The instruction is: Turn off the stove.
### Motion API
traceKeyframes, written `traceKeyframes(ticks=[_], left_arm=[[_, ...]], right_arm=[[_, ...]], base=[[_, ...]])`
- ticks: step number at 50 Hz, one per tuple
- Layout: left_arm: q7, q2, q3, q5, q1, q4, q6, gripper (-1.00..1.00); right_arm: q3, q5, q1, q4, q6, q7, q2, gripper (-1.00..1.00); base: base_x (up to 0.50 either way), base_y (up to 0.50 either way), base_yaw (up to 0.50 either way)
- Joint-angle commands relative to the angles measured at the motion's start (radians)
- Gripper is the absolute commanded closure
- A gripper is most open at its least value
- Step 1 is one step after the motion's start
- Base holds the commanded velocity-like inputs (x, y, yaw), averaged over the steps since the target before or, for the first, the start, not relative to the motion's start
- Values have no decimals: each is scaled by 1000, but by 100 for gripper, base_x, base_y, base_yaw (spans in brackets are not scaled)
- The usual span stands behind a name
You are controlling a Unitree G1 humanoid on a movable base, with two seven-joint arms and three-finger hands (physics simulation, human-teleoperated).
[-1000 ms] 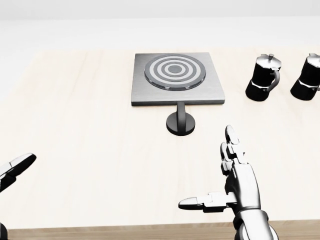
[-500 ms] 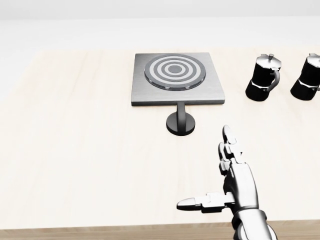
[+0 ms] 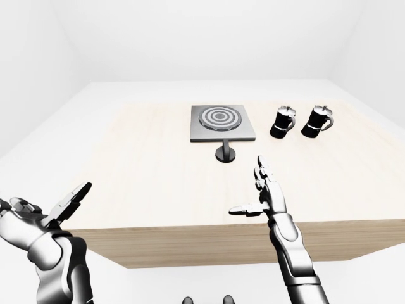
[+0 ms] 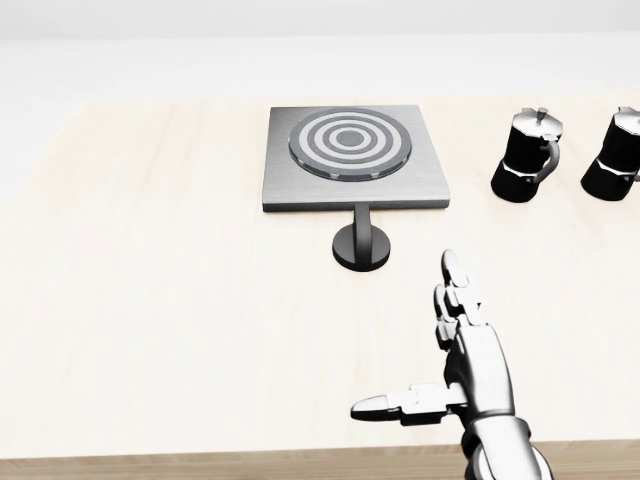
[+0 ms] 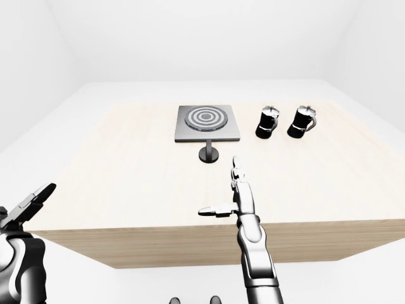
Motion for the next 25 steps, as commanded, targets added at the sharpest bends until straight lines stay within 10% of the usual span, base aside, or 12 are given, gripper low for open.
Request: traceKeyframes(ticks=[1,25], left_arm=[[0,7,3,-6,-11,1,0,-100],[0,-5,-10,-3,0,32,-30,-100]], right_arm=[[-1,3,-3,-2,6,-1,1,-100],[7,-10,-6,2,13,22,0,-100]], base=[[0,0,0],[32,0,0]])
